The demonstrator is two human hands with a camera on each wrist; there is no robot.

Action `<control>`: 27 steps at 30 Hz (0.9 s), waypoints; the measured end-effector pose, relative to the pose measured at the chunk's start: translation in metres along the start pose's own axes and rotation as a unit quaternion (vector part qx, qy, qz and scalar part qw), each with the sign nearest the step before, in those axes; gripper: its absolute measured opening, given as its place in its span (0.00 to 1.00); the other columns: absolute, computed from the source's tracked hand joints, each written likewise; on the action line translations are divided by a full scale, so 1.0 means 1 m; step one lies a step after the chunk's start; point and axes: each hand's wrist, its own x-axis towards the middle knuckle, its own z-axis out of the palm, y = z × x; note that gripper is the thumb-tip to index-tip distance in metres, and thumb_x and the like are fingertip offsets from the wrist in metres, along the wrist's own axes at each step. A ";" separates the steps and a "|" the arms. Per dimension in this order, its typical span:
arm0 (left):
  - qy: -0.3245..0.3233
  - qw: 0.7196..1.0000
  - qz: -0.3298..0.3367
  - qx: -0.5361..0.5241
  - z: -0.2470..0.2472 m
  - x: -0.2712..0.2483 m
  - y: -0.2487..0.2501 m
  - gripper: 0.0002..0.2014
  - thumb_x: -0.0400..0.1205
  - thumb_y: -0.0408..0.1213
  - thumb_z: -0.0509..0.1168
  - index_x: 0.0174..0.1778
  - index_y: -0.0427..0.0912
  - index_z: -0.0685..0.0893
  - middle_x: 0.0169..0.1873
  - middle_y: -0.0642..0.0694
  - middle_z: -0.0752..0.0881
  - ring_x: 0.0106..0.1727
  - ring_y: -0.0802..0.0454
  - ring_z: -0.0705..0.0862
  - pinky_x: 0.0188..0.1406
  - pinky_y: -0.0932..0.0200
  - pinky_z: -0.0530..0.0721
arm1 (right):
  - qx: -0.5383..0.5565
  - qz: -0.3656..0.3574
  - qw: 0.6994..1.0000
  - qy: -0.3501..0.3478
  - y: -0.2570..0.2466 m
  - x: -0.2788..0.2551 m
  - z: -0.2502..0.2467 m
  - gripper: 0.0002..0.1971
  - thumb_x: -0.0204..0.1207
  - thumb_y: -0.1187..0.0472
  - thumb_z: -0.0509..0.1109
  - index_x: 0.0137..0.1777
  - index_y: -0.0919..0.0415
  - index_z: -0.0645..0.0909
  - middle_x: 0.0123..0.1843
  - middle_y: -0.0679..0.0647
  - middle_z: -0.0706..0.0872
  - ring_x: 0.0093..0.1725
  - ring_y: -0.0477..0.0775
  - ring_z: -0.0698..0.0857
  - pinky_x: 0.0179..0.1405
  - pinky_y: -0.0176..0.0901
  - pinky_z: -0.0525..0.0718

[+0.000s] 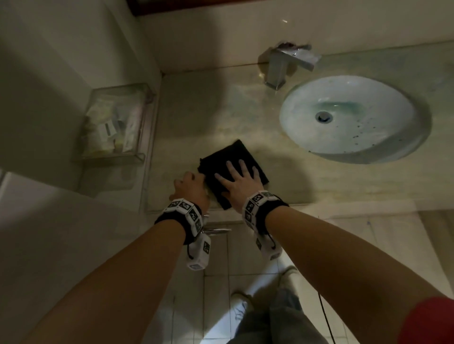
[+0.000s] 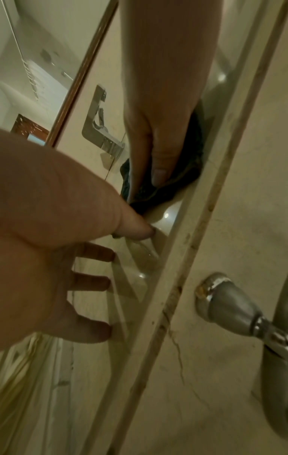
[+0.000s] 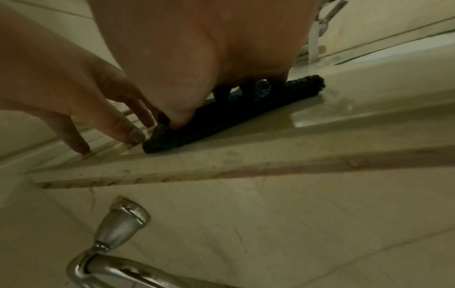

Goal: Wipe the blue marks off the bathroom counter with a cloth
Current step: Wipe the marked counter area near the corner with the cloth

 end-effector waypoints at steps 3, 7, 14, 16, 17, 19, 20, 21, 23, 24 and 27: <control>-0.011 0.999 0.005 0.030 -0.002 0.002 0.006 0.24 0.77 0.48 0.68 0.68 0.52 0.72 0.67 0.43 0.69 0.65 0.35 0.70 0.59 0.40 0.79 | 0.016 0.014 1.000 -0.002 0.013 -0.006 0.002 0.30 0.86 0.41 0.49 0.84 0.33 0.39 0.87 0.49 0.32 0.84 0.64 0.32 0.81 0.71 0.37; -0.023 0.999 0.004 0.028 -0.009 -0.001 0.015 0.23 0.77 0.50 0.68 0.65 0.49 0.73 0.67 0.41 0.68 0.67 0.35 0.67 0.57 0.37 0.80 | 0.037 0.045 0.998 -0.007 0.040 -0.016 0.003 0.30 0.86 0.40 0.49 0.83 0.32 0.38 0.86 0.47 0.31 0.84 0.63 0.31 0.80 0.70 0.36; -0.035 0.998 0.044 0.028 -0.014 0.006 0.021 0.21 0.77 0.43 0.68 0.65 0.47 0.73 0.69 0.42 0.68 0.65 0.34 0.68 0.52 0.42 0.80 | 0.075 0.137 0.988 0.000 0.109 -0.036 0.001 0.31 0.86 0.41 0.50 0.83 0.32 0.38 0.86 0.47 0.30 0.85 0.61 0.33 0.82 0.68 0.40; -0.036 0.998 0.043 0.025 -0.017 0.007 0.021 0.21 0.76 0.40 0.68 0.65 0.48 0.73 0.68 0.43 0.67 0.65 0.34 0.68 0.51 0.43 0.80 | 0.087 0.155 0.984 -0.007 0.119 -0.039 0.000 0.31 0.86 0.41 0.51 0.83 0.32 0.38 0.86 0.46 0.30 0.85 0.60 0.32 0.82 0.67 0.40; -0.037 0.998 0.042 0.023 -0.018 0.009 0.021 0.22 0.75 0.40 0.68 0.64 0.49 0.73 0.68 0.43 0.67 0.65 0.34 0.68 0.51 0.43 0.80 | 0.093 0.158 0.983 -0.009 0.121 -0.038 -0.001 0.31 0.86 0.41 0.51 0.83 0.32 0.38 0.86 0.46 0.30 0.85 0.60 0.32 0.83 0.66 0.39; -0.040 0.998 0.039 0.024 -0.019 0.011 0.021 0.23 0.73 0.40 0.69 0.65 0.50 0.72 0.68 0.43 0.67 0.66 0.34 0.67 0.52 0.43 0.81 | 0.098 0.164 0.982 -0.012 0.121 -0.036 -0.001 0.32 0.86 0.42 0.52 0.83 0.32 0.38 0.86 0.46 0.30 0.84 0.60 0.31 0.82 0.67 0.39; -0.041 0.998 0.036 0.027 -0.020 0.012 0.021 0.24 0.73 0.40 0.69 0.66 0.51 0.72 0.69 0.43 0.66 0.66 0.34 0.67 0.54 0.43 0.82 | 0.099 0.167 0.981 -0.014 0.120 -0.033 -0.002 0.32 0.86 0.42 0.52 0.83 0.32 0.38 0.86 0.47 0.30 0.84 0.60 0.31 0.82 0.67 0.39; -0.042 0.998 0.035 0.028 -0.020 0.013 0.021 0.25 0.74 0.40 0.69 0.67 0.52 0.71 0.69 0.43 0.66 0.67 0.34 0.66 0.55 0.42 0.82 | 0.099 0.170 0.980 -0.016 0.120 -0.030 -0.003 0.32 0.86 0.42 0.53 0.83 0.32 0.37 0.86 0.47 0.30 0.84 0.60 0.31 0.82 0.68 0.39; -0.046 0.998 0.035 0.028 -0.023 0.015 0.021 0.25 0.75 0.39 0.68 0.68 0.52 0.70 0.69 0.43 0.65 0.67 0.35 0.66 0.54 0.43 0.82 | 0.098 0.172 0.980 -0.022 0.121 -0.023 -0.009 0.32 0.86 0.42 0.53 0.83 0.32 0.38 0.86 0.47 0.30 0.84 0.61 0.31 0.82 0.68 0.39; -0.048 0.998 0.036 0.029 -0.025 0.014 0.022 0.25 0.75 0.39 0.68 0.68 0.52 0.70 0.69 0.43 0.66 0.67 0.35 0.66 0.53 0.44 0.82 | 0.097 0.170 0.980 -0.024 0.123 -0.018 -0.013 0.33 0.86 0.42 0.53 0.83 0.32 0.38 0.86 0.48 0.30 0.84 0.61 0.32 0.82 0.68 0.39; -0.055 0.997 0.045 0.036 -0.031 0.021 0.023 0.25 0.73 0.40 0.71 0.65 0.49 0.71 0.65 0.41 0.68 0.65 0.36 0.69 0.50 0.48 0.81 | 0.087 0.158 0.983 -0.028 0.126 0.001 -0.025 0.33 0.85 0.41 0.54 0.83 0.32 0.38 0.86 0.48 0.31 0.85 0.62 0.33 0.82 0.69 0.41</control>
